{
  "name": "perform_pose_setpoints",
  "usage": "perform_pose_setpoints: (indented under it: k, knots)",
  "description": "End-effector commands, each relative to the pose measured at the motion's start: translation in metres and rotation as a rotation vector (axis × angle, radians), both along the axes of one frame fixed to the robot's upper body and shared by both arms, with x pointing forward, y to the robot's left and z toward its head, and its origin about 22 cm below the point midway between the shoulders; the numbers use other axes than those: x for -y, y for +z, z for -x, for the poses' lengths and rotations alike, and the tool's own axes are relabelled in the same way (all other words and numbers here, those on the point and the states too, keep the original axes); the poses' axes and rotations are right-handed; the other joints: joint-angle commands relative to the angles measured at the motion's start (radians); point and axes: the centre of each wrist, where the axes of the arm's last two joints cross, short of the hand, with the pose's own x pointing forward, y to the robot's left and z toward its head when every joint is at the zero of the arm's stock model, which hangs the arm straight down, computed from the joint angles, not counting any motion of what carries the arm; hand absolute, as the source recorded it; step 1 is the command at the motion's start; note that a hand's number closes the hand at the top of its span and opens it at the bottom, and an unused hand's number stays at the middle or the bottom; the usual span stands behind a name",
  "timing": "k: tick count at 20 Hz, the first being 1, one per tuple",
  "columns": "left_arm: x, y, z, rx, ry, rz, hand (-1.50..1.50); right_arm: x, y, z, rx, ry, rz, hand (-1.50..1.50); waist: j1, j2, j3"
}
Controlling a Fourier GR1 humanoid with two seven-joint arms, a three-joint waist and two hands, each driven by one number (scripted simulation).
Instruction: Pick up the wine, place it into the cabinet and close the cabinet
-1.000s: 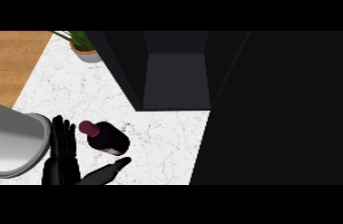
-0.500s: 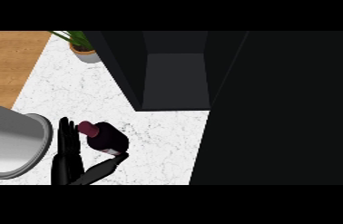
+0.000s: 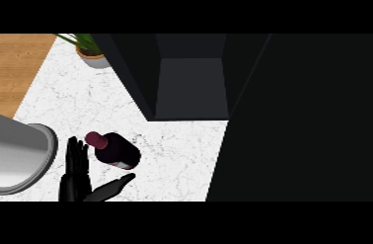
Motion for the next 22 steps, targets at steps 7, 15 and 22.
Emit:
perform_pose_setpoints:
  k: [7,15,22]
  knots:
    - [-0.007,-0.032,-0.006,0.000,-0.081,0.128,-1.50,0.020,0.018,0.029,0.105,-0.048,0.008,-1.50,0.000,0.002,0.001]
    - [0.000,-0.037,-0.026,0.017,-0.091,0.106,-1.50,0.015,0.017,0.040,0.102,-0.053,-0.023,-1.50,-0.004,-0.001,0.000]
    - [0.006,-0.047,-0.034,0.078,-0.056,0.171,1.50,0.020,0.020,0.040,0.094,-0.046,0.001,-1.50,-0.006,0.000,0.000]
